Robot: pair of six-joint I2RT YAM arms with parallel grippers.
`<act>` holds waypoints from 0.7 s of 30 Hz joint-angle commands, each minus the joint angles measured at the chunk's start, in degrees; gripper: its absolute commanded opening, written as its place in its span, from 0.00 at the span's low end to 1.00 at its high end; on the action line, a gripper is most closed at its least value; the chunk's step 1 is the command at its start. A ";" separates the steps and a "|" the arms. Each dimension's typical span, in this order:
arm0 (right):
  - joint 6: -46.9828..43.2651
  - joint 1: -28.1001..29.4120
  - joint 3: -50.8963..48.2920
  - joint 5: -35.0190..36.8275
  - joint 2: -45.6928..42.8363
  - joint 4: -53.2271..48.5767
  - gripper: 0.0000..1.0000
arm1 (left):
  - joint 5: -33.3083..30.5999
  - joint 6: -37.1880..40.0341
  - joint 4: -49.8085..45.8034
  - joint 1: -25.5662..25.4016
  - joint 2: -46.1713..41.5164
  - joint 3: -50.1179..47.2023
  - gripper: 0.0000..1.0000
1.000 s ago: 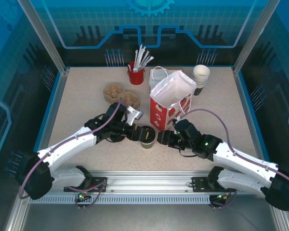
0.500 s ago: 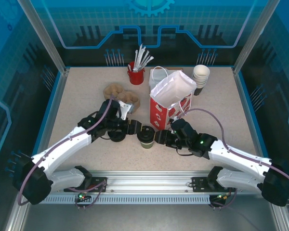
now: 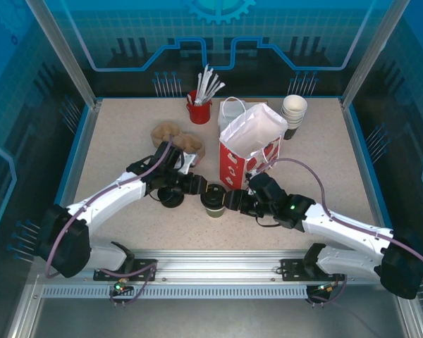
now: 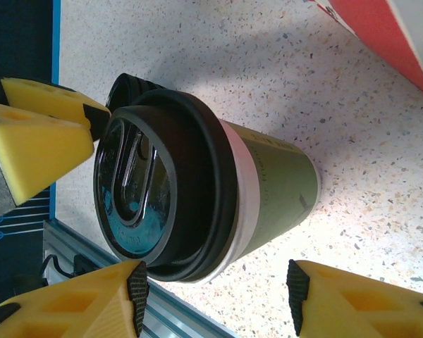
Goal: Pack the takeout coffee
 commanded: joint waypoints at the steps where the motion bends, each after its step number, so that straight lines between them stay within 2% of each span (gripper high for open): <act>1: 0.61 -0.41 0.20 -0.71 0.37 1.58 0.58 | 4.31 -0.47 -0.85 0.37 0.57 1.67 0.46; 21: 0.32 -0.83 0.08 -1.25 0.62 1.76 0.58 | 6.02 -0.60 -0.84 -1.39 1.14 1.76 0.44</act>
